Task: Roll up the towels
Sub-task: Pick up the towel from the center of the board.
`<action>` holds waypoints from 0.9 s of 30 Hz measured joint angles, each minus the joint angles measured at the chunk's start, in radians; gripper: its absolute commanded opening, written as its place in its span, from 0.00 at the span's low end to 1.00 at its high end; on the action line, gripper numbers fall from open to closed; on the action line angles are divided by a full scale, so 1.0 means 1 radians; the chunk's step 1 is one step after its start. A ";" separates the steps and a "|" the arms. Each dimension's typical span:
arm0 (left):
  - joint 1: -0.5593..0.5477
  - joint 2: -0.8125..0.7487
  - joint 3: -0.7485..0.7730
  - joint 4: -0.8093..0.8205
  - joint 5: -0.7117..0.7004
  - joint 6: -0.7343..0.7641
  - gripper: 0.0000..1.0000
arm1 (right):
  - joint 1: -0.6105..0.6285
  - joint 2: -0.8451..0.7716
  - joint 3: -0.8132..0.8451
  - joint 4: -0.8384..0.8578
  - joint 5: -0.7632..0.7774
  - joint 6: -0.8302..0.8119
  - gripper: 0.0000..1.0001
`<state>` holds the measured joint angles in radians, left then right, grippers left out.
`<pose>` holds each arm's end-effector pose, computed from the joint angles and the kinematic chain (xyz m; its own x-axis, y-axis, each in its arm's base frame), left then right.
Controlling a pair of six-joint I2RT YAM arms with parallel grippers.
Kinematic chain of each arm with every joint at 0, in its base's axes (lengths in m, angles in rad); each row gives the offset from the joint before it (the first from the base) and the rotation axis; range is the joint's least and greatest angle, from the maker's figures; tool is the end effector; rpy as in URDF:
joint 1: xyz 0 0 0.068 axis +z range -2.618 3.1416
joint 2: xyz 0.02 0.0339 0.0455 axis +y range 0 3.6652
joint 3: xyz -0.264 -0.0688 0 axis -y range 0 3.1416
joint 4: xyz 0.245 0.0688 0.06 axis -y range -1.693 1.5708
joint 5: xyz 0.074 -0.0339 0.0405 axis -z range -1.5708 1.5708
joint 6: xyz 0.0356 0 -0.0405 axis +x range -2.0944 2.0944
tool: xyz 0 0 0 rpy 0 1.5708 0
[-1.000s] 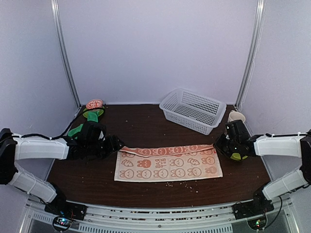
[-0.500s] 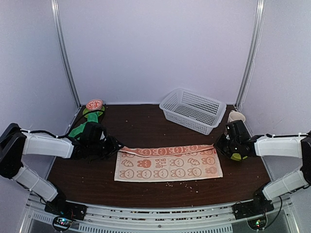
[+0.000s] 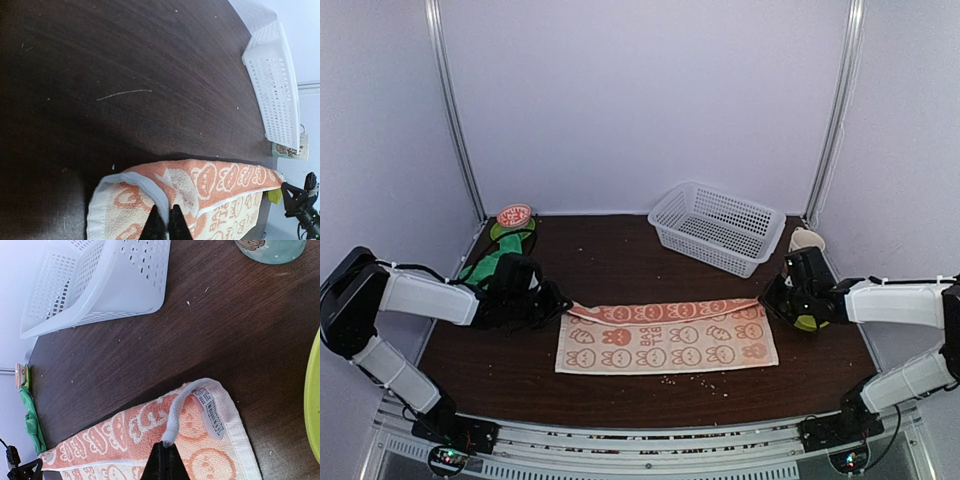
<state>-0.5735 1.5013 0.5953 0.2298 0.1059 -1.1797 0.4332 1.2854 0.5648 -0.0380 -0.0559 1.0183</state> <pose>0.2377 -0.1580 0.1526 -0.7632 -0.6014 -0.2362 -0.2539 0.6153 -0.7463 0.2250 0.1063 0.1749 -0.7158 0.6053 -0.3482 0.2922 0.7125 0.6380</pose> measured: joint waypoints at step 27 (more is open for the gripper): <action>-0.027 -0.250 -0.181 -0.050 0.059 0.070 0.00 | 0.095 -0.328 -0.148 -0.086 0.035 -0.039 0.00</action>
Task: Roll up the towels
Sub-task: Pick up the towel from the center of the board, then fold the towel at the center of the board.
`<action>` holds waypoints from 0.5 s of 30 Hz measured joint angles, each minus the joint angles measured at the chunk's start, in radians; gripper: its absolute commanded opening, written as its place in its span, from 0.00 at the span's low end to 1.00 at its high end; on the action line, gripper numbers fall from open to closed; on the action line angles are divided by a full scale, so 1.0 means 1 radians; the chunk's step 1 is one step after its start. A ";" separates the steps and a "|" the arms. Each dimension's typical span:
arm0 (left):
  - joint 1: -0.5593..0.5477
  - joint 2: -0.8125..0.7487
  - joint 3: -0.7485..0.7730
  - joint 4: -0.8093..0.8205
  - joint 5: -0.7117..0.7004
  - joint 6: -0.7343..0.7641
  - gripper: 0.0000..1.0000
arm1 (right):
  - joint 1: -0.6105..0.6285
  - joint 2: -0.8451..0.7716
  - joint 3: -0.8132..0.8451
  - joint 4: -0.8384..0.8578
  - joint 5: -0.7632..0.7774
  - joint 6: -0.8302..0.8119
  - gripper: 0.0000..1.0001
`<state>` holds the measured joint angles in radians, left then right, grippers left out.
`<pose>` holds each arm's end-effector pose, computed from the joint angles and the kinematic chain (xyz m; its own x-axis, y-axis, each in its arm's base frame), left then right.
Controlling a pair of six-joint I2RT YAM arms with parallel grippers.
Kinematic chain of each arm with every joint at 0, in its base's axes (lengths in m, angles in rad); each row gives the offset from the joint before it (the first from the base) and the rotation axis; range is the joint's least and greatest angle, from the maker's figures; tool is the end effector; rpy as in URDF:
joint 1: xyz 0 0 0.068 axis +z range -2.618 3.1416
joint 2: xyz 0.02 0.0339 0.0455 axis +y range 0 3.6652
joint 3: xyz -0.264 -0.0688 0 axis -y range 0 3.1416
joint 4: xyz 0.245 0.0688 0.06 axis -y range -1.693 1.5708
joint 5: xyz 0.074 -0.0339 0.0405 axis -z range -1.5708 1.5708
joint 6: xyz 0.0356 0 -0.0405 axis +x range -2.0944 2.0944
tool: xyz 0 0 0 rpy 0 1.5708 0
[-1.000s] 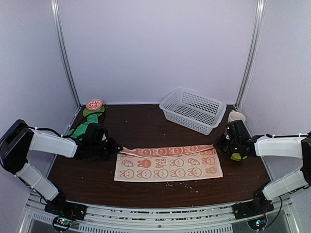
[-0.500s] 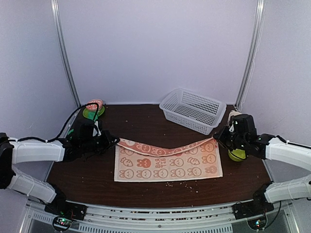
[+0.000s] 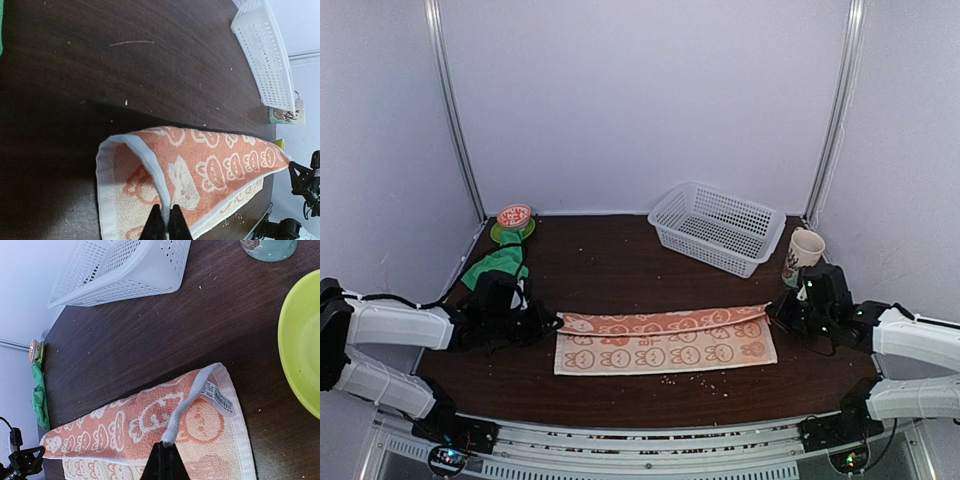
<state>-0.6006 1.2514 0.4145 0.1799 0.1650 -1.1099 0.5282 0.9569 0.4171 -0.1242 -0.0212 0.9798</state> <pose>0.1882 -0.1360 0.1558 -0.8195 -0.5095 -0.2623 -0.1556 0.6384 -0.7538 0.1682 0.0990 0.1873 -0.7270 0.5370 -0.4280 0.1532 0.7344 0.6612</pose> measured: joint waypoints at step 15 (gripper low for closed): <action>-0.005 -0.066 0.047 -0.028 0.040 -0.022 0.00 | 0.000 -0.023 0.119 -0.022 0.002 0.004 0.00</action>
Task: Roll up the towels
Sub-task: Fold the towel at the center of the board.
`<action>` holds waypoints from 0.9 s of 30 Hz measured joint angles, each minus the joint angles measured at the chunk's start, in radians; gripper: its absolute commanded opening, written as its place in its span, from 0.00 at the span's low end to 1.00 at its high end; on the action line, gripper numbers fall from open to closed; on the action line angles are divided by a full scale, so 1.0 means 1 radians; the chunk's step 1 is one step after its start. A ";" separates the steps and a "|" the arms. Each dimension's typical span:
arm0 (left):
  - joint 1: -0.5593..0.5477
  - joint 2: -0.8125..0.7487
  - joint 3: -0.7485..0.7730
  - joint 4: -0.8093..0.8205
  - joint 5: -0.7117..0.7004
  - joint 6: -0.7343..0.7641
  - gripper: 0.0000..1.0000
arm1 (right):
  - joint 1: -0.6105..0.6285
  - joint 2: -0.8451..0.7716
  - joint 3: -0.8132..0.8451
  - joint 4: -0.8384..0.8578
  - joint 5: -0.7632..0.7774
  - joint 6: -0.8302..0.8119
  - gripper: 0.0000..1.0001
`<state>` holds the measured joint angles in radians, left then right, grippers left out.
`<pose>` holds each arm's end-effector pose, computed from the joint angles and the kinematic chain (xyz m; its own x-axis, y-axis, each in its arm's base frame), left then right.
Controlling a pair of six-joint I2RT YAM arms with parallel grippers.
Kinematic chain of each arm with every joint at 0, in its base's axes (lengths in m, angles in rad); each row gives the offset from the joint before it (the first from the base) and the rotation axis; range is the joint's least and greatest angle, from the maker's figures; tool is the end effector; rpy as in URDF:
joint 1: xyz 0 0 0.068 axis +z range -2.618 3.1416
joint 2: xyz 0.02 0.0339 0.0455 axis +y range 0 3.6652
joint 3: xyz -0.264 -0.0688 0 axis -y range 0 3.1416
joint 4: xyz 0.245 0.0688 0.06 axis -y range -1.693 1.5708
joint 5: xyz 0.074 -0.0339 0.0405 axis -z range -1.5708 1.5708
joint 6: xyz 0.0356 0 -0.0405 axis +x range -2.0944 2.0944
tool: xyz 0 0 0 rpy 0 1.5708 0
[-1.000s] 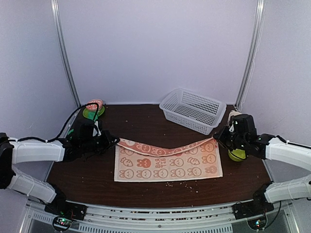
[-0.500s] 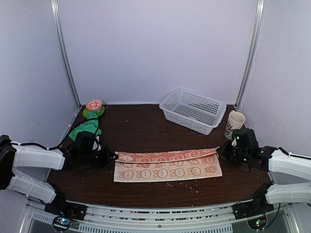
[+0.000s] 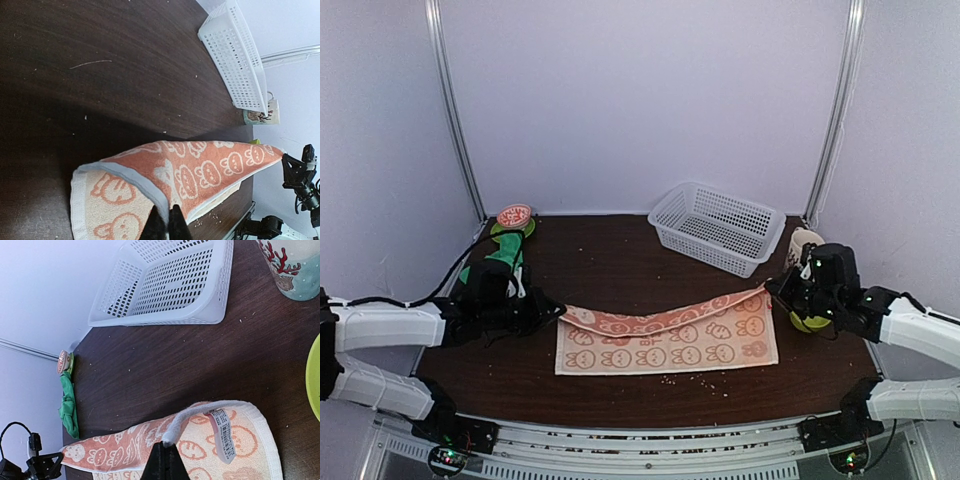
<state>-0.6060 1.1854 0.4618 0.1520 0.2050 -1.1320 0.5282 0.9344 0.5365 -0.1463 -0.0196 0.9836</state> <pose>0.1896 -0.1402 0.1820 -0.8211 -0.5093 -0.2576 -0.1058 0.5794 -0.8081 0.1776 0.1044 0.2295 -0.6793 0.5673 -0.4655 0.0851 0.6910 0.7179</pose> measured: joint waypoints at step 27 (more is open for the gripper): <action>-0.045 -0.055 -0.181 0.043 0.012 -0.014 0.00 | 0.005 -0.225 -0.290 -0.081 -0.015 0.019 0.00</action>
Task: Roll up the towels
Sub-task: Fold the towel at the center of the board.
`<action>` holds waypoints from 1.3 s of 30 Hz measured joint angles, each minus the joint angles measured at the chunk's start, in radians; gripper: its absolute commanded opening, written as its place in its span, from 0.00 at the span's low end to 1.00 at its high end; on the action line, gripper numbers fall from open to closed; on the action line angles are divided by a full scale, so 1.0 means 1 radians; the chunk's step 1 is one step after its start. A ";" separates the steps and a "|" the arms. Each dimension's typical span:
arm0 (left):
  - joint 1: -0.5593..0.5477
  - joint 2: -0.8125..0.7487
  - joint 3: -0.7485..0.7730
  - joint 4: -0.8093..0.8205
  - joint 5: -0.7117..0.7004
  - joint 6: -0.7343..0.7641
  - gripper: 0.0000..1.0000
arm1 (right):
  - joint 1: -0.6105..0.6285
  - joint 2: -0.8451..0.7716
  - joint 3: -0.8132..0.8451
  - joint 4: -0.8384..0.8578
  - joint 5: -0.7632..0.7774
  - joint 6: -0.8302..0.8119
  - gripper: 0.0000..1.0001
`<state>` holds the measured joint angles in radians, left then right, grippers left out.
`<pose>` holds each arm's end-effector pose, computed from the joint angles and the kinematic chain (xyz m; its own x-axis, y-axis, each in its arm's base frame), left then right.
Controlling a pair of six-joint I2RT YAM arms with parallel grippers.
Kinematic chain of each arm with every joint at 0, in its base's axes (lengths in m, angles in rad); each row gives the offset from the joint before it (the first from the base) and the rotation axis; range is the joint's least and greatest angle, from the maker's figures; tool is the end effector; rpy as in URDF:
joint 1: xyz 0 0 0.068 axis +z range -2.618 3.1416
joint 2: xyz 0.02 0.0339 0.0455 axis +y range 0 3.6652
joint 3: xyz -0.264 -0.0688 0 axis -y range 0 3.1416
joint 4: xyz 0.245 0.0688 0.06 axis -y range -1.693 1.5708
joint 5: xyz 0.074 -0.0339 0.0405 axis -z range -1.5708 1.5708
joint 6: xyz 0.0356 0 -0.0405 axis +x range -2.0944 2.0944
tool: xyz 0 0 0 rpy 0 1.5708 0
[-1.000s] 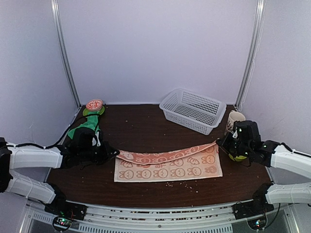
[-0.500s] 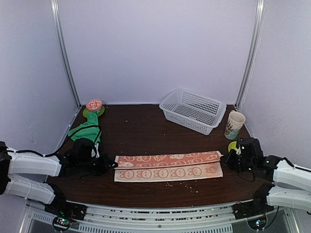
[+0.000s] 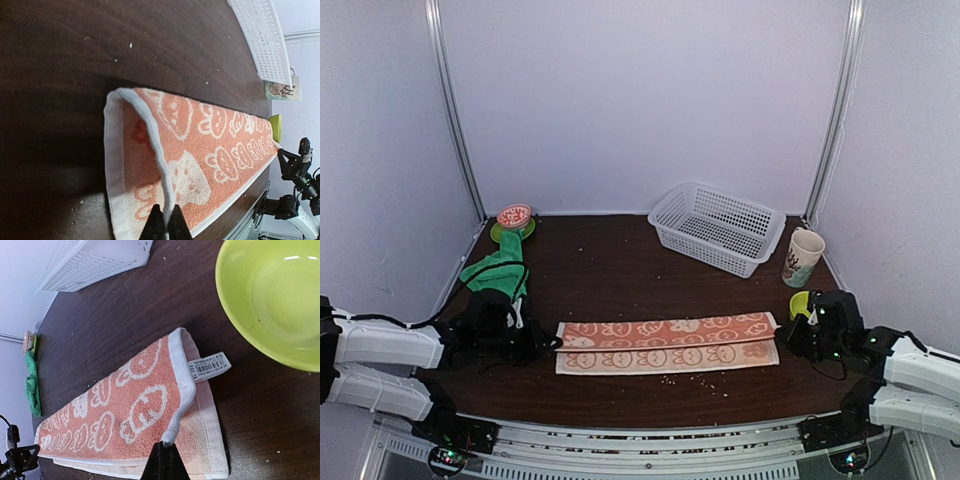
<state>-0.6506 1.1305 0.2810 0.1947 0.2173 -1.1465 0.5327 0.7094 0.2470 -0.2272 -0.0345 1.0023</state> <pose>0.1550 -0.1276 0.1417 -0.8625 -0.4619 -0.2069 -0.1421 0.6134 -0.7769 0.1288 0.0774 0.1602 -0.7421 0.5402 -0.3969 0.1763 0.7285 0.6620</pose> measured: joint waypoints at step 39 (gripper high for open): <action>-0.098 0.037 0.008 -0.068 -0.024 0.058 0.00 | 0.085 -0.037 -0.072 -0.028 0.026 0.044 0.00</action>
<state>-0.7483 1.1675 0.2890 0.1265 0.1936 -1.0885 0.6178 0.6720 0.1749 -0.2554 -0.0090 1.0466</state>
